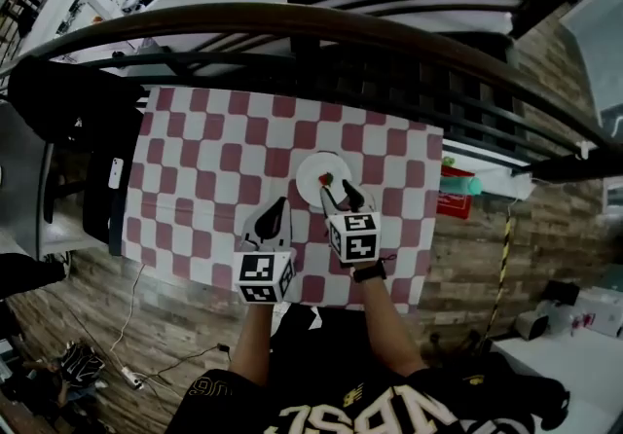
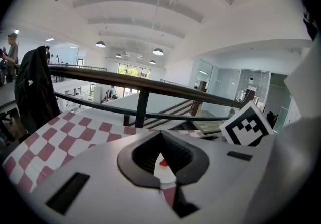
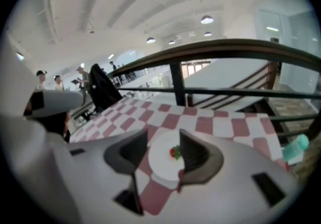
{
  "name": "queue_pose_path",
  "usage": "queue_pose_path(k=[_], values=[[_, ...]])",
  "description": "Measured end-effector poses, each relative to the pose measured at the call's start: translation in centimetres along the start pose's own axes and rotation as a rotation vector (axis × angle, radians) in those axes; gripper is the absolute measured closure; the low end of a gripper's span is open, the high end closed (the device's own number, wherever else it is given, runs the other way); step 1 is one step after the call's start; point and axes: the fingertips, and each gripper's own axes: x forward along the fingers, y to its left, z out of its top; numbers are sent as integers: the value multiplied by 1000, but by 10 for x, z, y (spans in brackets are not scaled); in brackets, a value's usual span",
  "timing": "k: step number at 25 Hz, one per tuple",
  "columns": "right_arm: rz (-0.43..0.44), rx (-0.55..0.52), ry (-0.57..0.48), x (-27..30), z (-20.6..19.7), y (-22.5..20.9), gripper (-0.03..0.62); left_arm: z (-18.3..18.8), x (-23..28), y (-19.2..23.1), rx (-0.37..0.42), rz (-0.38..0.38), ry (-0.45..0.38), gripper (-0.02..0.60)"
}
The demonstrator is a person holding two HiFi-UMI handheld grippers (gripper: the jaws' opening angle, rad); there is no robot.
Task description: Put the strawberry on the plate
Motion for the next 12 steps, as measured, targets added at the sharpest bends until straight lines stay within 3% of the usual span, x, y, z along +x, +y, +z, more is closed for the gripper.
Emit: queue_pose_path(k=[3,12], values=[[37,-37,-92,-21,32,18,390,30,-11,-5,29,-4,-73,572],[39,-77,-385,-112,117,54,495,96,-65,-27,95,-28,-231,573]])
